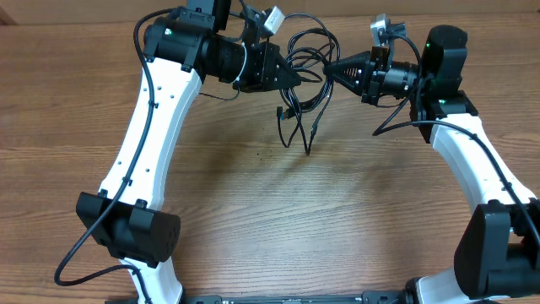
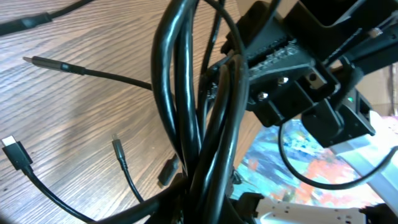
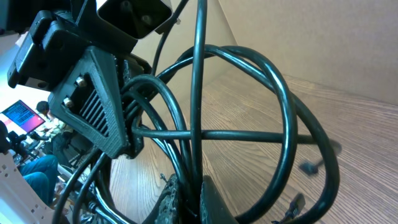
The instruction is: Untangle cables
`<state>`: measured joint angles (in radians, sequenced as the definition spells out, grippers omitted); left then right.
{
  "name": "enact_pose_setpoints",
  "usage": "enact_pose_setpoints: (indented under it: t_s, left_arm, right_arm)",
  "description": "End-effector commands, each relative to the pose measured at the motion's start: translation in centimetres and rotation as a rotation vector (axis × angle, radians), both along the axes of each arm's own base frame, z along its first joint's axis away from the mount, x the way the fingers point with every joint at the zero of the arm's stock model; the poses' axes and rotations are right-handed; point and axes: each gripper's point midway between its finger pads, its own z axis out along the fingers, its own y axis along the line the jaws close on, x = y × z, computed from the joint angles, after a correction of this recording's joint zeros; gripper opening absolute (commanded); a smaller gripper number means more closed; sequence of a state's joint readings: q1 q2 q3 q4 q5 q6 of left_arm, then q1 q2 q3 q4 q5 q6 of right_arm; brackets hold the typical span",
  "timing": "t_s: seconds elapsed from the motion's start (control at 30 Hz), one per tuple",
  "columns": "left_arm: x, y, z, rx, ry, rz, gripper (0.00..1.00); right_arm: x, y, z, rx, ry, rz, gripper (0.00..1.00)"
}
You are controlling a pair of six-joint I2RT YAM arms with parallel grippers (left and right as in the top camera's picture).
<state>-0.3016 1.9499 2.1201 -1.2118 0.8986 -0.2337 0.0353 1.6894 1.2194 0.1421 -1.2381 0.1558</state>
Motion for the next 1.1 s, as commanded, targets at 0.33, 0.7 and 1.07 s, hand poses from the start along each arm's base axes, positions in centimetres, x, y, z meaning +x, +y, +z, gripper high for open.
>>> enact_pose_setpoints:
  t_s: [0.33, 0.7, 1.07]
  left_arm:
    - [2.9, 4.9, -4.0, 0.31, -0.084, 0.14, 0.04]
    - [3.0, 7.0, -5.5, 0.46, -0.138, 0.125, 0.04]
    - [3.1, 10.3, -7.0, 0.658, -0.131, 0.188, 0.05]
  right_arm:
    - [-0.2, 0.0, 1.6, -0.003, -0.05, -0.007, 0.04]
    - [-0.1, 0.0, 1.6, -0.004, -0.05, -0.011, 0.04]
    - [-0.1, 0.0, 1.6, -0.004, -0.049, -0.011, 0.04]
